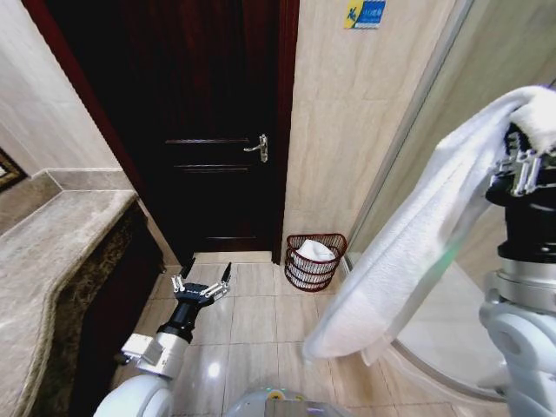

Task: Discard the used towel into the hamper.

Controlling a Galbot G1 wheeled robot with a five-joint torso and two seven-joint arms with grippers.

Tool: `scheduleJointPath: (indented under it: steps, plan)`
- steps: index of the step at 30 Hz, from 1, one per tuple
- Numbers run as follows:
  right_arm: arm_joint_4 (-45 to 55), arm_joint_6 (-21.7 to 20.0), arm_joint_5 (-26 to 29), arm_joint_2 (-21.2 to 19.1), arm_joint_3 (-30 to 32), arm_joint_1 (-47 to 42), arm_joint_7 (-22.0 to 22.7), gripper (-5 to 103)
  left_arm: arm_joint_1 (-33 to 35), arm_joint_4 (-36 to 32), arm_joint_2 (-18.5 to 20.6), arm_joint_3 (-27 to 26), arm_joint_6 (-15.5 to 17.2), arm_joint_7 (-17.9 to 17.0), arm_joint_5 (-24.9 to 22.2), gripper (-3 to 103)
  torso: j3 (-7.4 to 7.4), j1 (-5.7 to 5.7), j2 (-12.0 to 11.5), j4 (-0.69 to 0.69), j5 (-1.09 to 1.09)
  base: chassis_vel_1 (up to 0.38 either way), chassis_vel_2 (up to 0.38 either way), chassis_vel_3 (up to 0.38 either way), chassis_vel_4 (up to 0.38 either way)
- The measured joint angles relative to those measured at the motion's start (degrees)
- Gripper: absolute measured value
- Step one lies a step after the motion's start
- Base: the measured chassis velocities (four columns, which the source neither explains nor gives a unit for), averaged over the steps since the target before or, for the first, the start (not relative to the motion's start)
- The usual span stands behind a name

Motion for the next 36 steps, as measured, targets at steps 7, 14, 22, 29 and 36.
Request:
scheduleJointPath:
  steps: [7,14,22,29,36]
  plan:
    - [-2.0,-0.5,2.2,-2.3,0.7,2.2,-1.0,7,0.0,0.0,0.0,0.0,0.0,0.0,0.0,99,0.00,-0.01,0.0,0.00,0.01,0.000,0.000,0.000,0.000]
    - [-2.6,-0.6,3.8,-3.7,1.2,3.1,-1.6,7,0.0,0.0,0.0,0.0,0.0,0.0,0.0,99,0.00,-0.01,0.0,0.00,0.01,-0.070,0.064,0.066,-0.075]
    - [-2.6,-1.6,5.6,-5.2,1.7,5.5,-0.9,7,0.0,0.0,0.0,0.0,0.0,0.0,0.0,99,0.00,0.00,0.0,0.00,0.02,-0.177,0.193,0.177,-0.203]
    - [-2.6,-1.0,8.2,-8.3,3.1,7.6,1.5,7,0.0,0.0,0.0,0.0,0.0,0.0,0.0,99,0.02,0.08,0.0,-0.01,-0.02,-0.178,0.184,0.134,-0.165]
    - [-5.1,-0.3,8.6,-11.0,1.1,11.5,1.9,7,0.0,0.0,0.0,0.0,0.0,0.0,0.0,99,0.00,-0.02,0.0,0.02,0.02,-0.007,0.028,0.001,0.033]
